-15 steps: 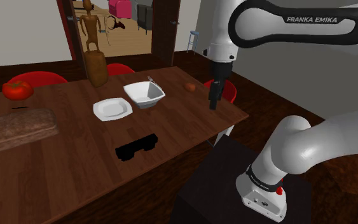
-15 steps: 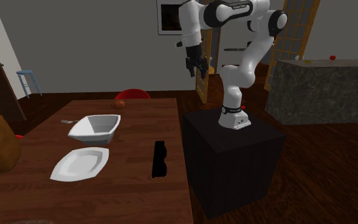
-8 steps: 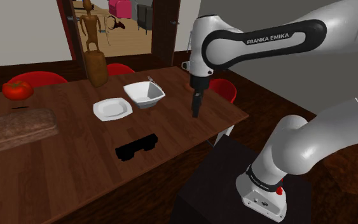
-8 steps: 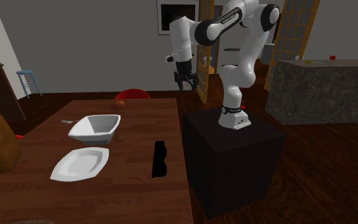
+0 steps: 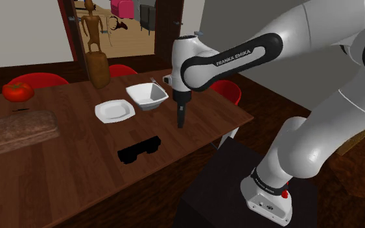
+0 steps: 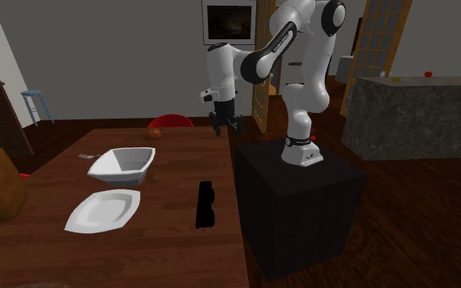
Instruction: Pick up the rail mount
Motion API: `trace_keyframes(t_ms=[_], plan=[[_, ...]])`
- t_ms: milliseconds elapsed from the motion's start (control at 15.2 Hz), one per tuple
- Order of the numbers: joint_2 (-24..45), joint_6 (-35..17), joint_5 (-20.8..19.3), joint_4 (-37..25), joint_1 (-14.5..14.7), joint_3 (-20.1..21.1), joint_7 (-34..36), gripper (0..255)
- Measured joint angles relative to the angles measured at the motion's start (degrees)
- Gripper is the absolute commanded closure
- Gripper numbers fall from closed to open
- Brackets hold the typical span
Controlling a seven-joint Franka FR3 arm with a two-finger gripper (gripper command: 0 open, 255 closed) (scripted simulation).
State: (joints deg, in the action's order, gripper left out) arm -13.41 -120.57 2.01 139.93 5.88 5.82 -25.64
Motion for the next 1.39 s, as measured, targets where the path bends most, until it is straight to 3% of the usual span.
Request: trace_keyframes(t_ms=[528,1122,1386], plan=[[16.6,-13.0,-4.5,-6.5,2.3,2.4,-5.0,0],[35.0,-22.1,-12.6,-18.7,5.8,3.5,-8.5,0],[38.6,-24.5,-14.2,-20.1,6.7,3.1,-8.2,0]])
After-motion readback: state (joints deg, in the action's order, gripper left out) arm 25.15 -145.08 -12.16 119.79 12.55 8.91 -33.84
